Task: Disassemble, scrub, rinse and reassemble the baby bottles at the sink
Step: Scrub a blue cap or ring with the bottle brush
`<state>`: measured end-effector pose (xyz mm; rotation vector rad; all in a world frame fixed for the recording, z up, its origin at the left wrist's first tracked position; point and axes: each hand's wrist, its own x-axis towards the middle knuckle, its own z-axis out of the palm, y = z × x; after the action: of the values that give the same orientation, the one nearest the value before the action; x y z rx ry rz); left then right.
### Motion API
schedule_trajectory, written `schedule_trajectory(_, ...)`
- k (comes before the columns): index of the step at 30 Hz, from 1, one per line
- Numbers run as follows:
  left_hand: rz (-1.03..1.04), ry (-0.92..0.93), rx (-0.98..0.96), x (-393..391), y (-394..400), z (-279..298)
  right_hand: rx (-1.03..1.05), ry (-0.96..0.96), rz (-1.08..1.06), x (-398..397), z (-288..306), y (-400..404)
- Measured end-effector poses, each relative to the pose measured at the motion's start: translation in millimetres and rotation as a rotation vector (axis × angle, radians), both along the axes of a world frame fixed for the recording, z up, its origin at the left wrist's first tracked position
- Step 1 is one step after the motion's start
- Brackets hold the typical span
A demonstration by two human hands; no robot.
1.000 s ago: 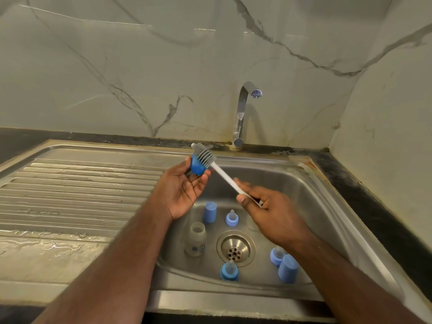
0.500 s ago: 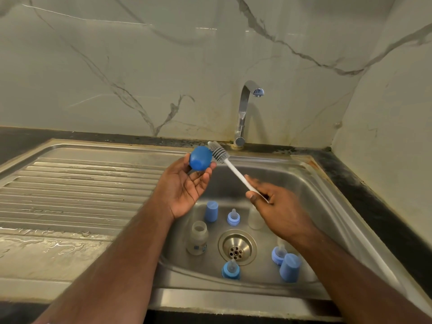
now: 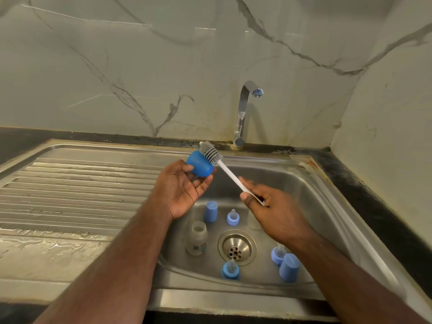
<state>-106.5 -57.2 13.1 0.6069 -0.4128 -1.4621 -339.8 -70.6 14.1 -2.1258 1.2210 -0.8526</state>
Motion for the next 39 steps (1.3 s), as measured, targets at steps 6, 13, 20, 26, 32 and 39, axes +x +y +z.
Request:
schedule_trajectory(6, 0.049, -0.145, -0.058, -2, -4, -2, -0.027, 0.103, -0.015, 1, -1, -3)
schedule_trajectory(13, 0.028, -0.257, -0.043, -2, -4, -6, -0.015, 0.072, 0.003, -2, 2, 2)
schedule_trajectory(20, -0.024, -0.289, -0.061, -2, -5, -7, -0.014, 0.119, -0.066, -4, -1, -9)
schedule_trajectory(26, -0.024, -0.284, -0.072, 0, -3, -7, -0.025, 0.103, -0.020, -2, -2, -5)
schedule_trajectory(32, -0.008, -0.231, -0.072, 1, -3, -5, -0.007, 0.035, -0.029, -7, -1, -6)
schedule_trajectory(39, -0.026, -0.247, -0.055, -3, 0, -4, -0.014, 0.096, -0.049, -4, 0, -11)
